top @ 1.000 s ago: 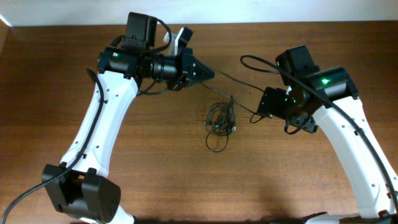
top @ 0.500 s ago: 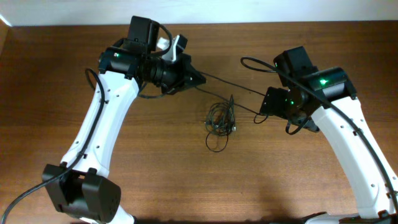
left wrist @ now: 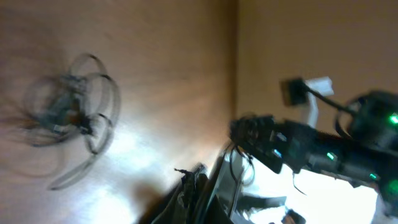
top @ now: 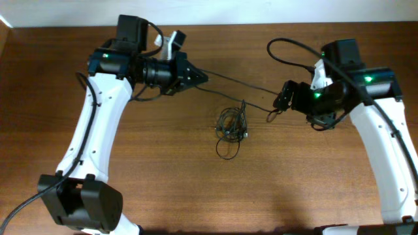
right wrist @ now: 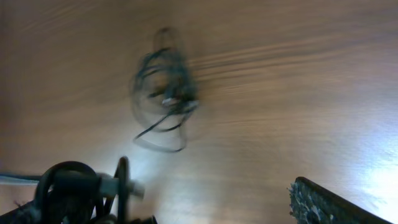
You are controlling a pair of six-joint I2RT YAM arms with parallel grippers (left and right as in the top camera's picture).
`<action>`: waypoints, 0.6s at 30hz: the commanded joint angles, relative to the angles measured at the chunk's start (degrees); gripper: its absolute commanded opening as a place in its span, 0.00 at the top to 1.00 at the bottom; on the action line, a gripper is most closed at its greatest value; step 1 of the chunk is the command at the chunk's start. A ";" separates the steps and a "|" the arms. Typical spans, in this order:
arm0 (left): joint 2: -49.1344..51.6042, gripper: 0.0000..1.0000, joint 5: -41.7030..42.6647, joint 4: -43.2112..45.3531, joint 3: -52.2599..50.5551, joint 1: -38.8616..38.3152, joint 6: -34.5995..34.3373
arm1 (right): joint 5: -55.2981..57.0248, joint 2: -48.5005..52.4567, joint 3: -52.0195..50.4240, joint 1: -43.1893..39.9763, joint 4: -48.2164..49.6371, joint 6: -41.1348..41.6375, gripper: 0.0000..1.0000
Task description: Untangle cables
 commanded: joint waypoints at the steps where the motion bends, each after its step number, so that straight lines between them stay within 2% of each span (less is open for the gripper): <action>1: -1.33 1.00 -6.84 0.20 1.22 1.53 1.31 | -14.34 0.42 -0.94 -2.10 0.85 -11.19 0.02; 3: -1.31 1.00 -7.56 0.04 1.22 0.94 1.31 | -17.66 0.42 -0.94 -2.10 1.11 -12.20 0.02; 6: -1.31 1.00 -7.54 0.09 1.22 0.44 1.31 | -15.85 0.42 -0.94 -2.12 1.07 -11.89 0.02; 7: -1.31 1.00 -7.58 0.09 1.22 0.48 1.31 | -11.96 0.42 -0.94 -2.12 1.05 -10.95 0.02; 10: -1.31 1.00 -7.89 0.07 1.22 0.48 1.29 | 8.81 0.42 -0.94 -2.05 -2.23 0.33 0.02; 13: -1.31 1.00 -5.97 0.22 1.22 0.48 1.29 | 8.41 0.42 -0.94 -2.05 -3.04 -0.09 0.01; 15: -1.33 1.00 0.55 1.84 1.22 0.48 1.40 | 6.05 0.42 -0.94 -1.95 -2.86 -0.52 0.02; 16: -1.33 1.00 9.81 4.79 1.22 0.46 3.13 | 1.53 0.42 -0.94 -1.95 -2.19 -3.54 0.02; 18: -1.33 1.00 18.03 7.48 1.22 0.37 3.85 | -3.91 0.42 -0.94 -1.95 -1.22 -5.79 0.02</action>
